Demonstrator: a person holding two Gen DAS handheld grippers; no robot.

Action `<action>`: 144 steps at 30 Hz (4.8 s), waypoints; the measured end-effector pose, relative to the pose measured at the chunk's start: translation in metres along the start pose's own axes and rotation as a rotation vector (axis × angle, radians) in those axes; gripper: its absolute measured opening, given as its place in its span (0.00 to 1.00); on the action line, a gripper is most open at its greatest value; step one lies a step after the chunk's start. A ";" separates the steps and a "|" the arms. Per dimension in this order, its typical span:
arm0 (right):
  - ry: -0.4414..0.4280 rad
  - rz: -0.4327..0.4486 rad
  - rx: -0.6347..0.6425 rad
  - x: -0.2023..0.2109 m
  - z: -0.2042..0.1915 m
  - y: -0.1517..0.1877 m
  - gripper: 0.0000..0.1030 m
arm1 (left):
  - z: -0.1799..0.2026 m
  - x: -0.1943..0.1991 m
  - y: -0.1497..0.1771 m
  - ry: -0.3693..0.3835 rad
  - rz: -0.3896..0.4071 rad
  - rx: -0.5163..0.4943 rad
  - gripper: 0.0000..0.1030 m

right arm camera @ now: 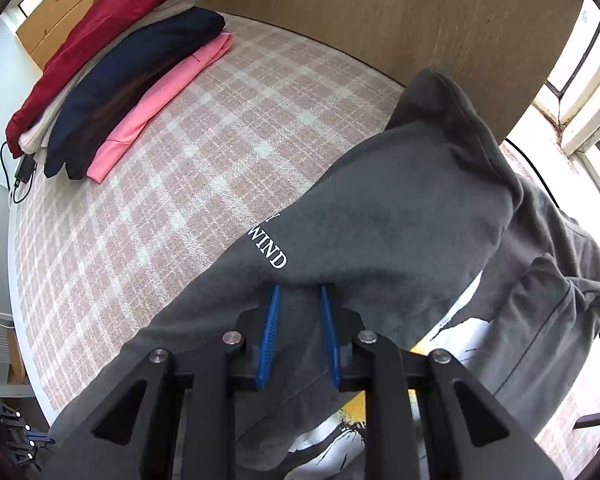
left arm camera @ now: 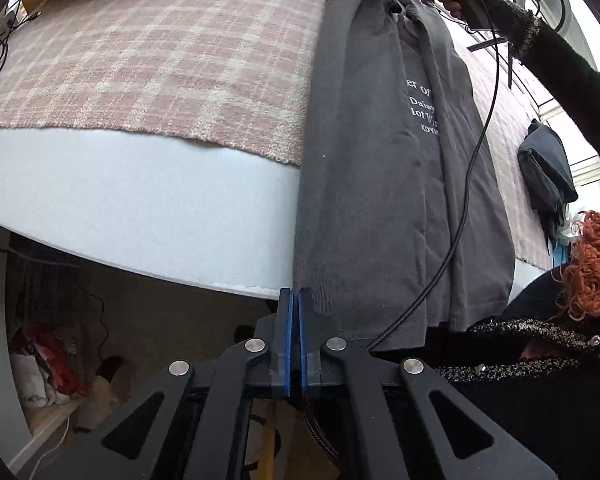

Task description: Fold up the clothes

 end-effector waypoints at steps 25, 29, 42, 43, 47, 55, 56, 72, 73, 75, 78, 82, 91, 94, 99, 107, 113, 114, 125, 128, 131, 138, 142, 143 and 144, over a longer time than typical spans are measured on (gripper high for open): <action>-0.178 0.198 -0.174 0.149 -0.112 0.167 0.29 | 0.015 0.046 -0.024 -0.005 0.022 -0.249 0.17; -0.083 0.129 -0.333 0.135 -0.148 0.264 0.29 | 0.028 0.043 -0.023 0.075 -0.020 -0.363 0.17; 0.098 0.037 -0.745 0.122 -0.251 0.393 0.29 | 0.026 0.070 0.001 0.236 -0.089 -0.625 0.23; 0.058 0.091 -0.784 0.136 -0.259 0.399 0.29 | 0.019 0.074 0.001 0.237 -0.083 -0.617 0.23; 0.048 0.303 -0.895 0.181 -0.276 0.419 0.60 | -0.001 0.076 -0.004 0.233 -0.069 -0.578 0.23; 0.095 0.199 -0.882 0.117 -0.276 0.422 0.62 | 0.016 0.041 0.002 0.226 -0.123 -0.655 0.23; 0.089 0.196 -0.879 0.113 -0.276 0.420 0.62 | 0.018 0.037 0.003 0.227 -0.132 -0.658 0.23; 0.041 0.285 -0.937 0.138 -0.275 0.426 0.04 | 0.017 0.000 -0.003 0.186 -0.190 -0.623 0.12; 0.055 0.293 -0.950 0.145 -0.274 0.432 0.04 | 0.016 -0.001 -0.003 0.177 -0.193 -0.623 0.12; 0.041 0.266 -0.972 0.141 -0.273 0.439 0.04 | 0.014 -0.001 -0.001 0.176 -0.201 -0.623 0.12; 0.012 0.131 -0.932 0.116 -0.280 0.432 0.04 | 0.013 0.002 0.004 0.173 -0.205 -0.649 0.12; 0.018 0.098 -0.903 0.122 -0.282 0.422 0.06 | 0.016 0.006 0.004 0.195 -0.212 -0.616 0.18; 0.130 0.378 -0.818 0.197 -0.136 0.322 0.44 | 0.097 0.050 0.019 0.317 -0.132 -0.699 0.22; 0.113 0.396 -0.790 0.199 -0.085 0.289 0.44 | 0.157 0.042 0.025 0.360 -0.084 -0.798 0.29; 0.120 0.289 -0.758 0.159 -0.019 0.261 0.44 | 0.231 -0.019 0.035 0.355 -0.130 -0.874 0.29; -0.048 0.256 -0.827 0.086 0.067 0.238 0.44 | 0.248 -0.070 0.063 0.343 -0.273 -0.901 0.31; -0.128 0.250 -0.725 0.055 0.087 0.196 0.42 | 0.249 -0.070 0.058 0.383 -0.330 -0.841 0.31; -0.135 0.242 -0.683 0.052 0.084 0.188 0.13 | 0.250 -0.070 0.058 0.383 -0.332 -0.840 0.31; 0.171 0.221 -0.430 0.098 0.050 0.169 0.31 | 0.248 -0.069 0.061 0.351 -0.335 -0.860 0.30; 0.153 0.336 -0.379 0.116 0.008 0.172 0.31 | 0.246 -0.059 0.062 0.366 -0.328 -0.861 0.30; 0.131 0.314 -0.344 0.089 -0.012 0.157 0.31 | 0.243 -0.052 0.063 0.369 -0.320 -0.867 0.30; 0.001 0.265 -0.304 0.057 -0.052 0.137 0.30 | 0.221 -0.034 0.058 0.338 -0.258 -0.828 0.30; -0.045 0.365 -0.432 0.115 -0.082 0.183 0.30 | 0.172 0.005 0.037 0.299 -0.158 -0.740 0.31; -0.029 0.372 -0.460 0.128 -0.093 0.202 0.30 | 0.153 0.016 0.031 0.289 -0.135 -0.709 0.32; 0.000 0.366 -0.482 0.137 -0.109 0.224 0.30 | 0.132 0.025 0.026 0.274 -0.113 -0.675 0.32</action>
Point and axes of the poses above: each gripper's, at about its wrist camera, not at the fingertips, and x roughly against the way its jaws point, z to its right, y to its underside, the point moved 8 cm from there along -x, roughly the way its jaws point, and after that the axes turned 12 degrees about x, right-handed, at the moved point
